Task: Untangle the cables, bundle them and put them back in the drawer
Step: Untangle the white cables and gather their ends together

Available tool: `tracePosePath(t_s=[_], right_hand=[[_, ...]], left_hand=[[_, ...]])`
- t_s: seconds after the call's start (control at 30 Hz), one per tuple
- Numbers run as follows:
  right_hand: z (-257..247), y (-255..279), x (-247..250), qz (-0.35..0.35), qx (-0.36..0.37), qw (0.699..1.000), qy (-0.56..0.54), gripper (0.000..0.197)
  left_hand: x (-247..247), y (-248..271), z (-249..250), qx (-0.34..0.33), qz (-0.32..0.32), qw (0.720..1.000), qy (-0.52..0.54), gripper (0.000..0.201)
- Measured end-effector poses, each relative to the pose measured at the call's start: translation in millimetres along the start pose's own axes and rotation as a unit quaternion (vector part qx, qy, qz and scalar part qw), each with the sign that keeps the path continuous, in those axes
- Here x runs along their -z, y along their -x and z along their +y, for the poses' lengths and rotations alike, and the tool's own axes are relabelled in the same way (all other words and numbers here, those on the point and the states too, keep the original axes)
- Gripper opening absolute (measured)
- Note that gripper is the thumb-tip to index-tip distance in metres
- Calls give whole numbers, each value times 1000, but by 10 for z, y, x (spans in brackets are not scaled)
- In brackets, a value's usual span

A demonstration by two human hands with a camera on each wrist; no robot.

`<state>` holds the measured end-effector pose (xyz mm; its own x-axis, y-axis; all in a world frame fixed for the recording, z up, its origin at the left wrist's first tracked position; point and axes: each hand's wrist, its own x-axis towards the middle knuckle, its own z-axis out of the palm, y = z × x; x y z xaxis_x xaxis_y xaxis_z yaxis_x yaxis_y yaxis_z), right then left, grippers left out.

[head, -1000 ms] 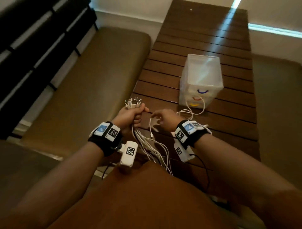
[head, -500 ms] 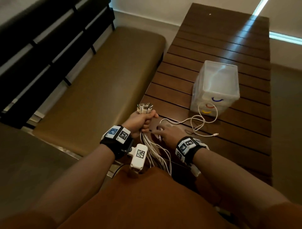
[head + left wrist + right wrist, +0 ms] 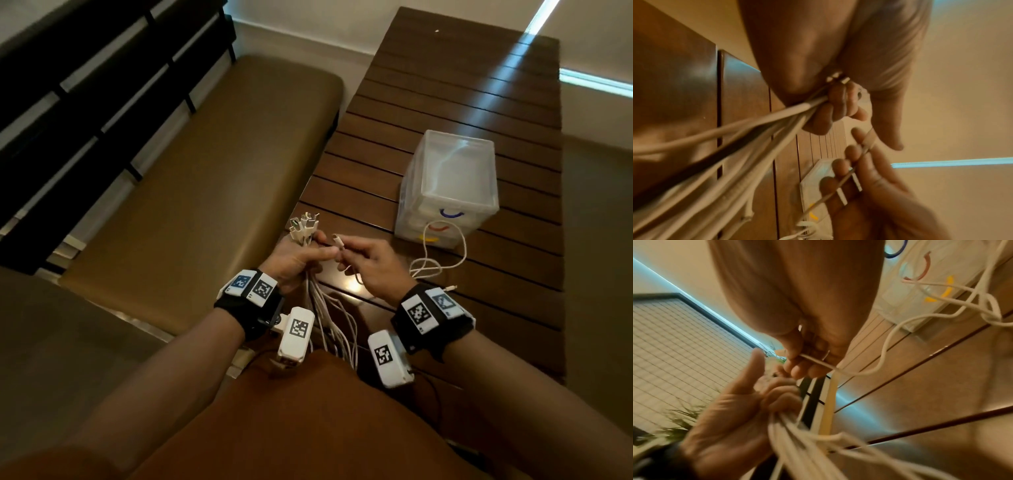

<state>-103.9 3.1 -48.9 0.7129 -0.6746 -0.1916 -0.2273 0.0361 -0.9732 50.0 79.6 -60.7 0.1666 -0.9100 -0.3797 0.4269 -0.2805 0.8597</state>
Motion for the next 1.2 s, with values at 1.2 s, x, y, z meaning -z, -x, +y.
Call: tracePosePath(t_s=[1.2], right_hand=[[347, 1862, 2004, 279, -167, 921, 215, 28]], left_hand=[[-1808, -490, 948, 27, -182, 983, 8, 27]])
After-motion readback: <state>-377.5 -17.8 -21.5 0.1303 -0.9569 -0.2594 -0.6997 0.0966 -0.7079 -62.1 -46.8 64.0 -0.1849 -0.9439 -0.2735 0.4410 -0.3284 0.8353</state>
